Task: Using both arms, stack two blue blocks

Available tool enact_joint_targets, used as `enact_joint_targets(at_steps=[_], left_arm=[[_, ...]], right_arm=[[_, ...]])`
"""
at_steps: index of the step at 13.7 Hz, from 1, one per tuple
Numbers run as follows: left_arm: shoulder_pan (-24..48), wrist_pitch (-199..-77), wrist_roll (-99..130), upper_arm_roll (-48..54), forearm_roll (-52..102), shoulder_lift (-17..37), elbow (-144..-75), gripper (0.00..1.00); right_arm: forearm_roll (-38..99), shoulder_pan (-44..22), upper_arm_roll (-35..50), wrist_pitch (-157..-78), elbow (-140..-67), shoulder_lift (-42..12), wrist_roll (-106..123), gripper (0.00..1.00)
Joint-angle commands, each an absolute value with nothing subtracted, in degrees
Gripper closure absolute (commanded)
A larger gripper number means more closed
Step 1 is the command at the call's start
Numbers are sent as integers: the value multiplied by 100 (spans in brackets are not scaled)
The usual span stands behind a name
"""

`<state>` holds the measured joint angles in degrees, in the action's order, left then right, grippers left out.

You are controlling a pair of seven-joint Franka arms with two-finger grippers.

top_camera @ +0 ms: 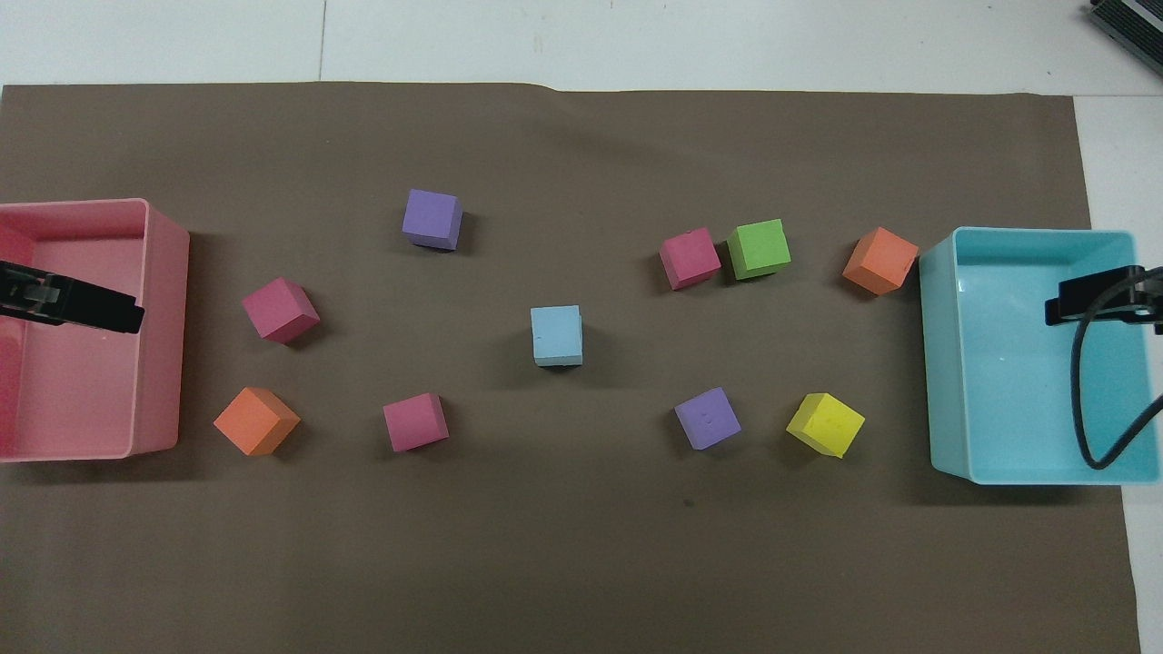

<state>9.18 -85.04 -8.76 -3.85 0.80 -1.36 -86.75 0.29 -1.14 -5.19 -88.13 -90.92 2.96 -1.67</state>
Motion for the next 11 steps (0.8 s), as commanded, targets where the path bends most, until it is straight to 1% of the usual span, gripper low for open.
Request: enact_joint_targets(at_steps=[1, 2, 6, 11], left_arm=[[791, -8394, -976, -316, 97, -133, -8615, 0], [782, -8411, -976, -316, 105, -62, -8596, 0], [782, -8508, -975, -316, 97, -79, -8648, 0], [738, -8517, -976, -316, 97, -79, -8675, 0]], right_arm=[[-167, -88, -475, -8939, -9334, 475, -79, 0], [-176, -79, -475, -8912, -9299, 466, -62, 0], [-369, -88, -466, -8447, -8851, 448, 9, 0], [-316, -88, -439, -8517, -8859, 457, 17, 0]])
